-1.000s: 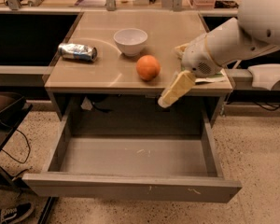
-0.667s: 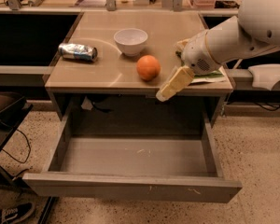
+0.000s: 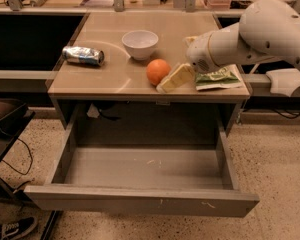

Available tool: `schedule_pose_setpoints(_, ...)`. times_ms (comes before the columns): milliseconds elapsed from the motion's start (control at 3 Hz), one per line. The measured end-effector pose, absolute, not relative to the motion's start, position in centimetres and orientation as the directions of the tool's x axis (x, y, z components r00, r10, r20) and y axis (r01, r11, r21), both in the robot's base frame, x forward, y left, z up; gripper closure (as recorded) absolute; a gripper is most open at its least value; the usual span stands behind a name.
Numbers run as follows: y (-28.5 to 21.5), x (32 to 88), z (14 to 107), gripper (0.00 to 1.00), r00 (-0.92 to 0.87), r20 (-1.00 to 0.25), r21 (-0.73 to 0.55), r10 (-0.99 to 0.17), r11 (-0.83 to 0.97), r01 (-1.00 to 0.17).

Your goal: Place orange into top drawer

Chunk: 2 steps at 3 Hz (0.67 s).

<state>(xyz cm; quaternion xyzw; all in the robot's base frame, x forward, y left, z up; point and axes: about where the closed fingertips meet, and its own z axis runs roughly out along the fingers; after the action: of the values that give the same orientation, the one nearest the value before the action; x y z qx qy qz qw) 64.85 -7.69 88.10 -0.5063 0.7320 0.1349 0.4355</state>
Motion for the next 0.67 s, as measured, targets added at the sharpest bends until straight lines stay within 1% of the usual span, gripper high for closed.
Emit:
schedule_pose_setpoints(333,-7.87,69.49,88.8,0.0,-0.109,-0.812,-0.269,-0.574,0.534,-0.802)
schedule_pose_setpoints(667,-7.86,69.84,89.03,0.0,-0.105,-0.816,-0.275,-0.569,0.541,-0.794)
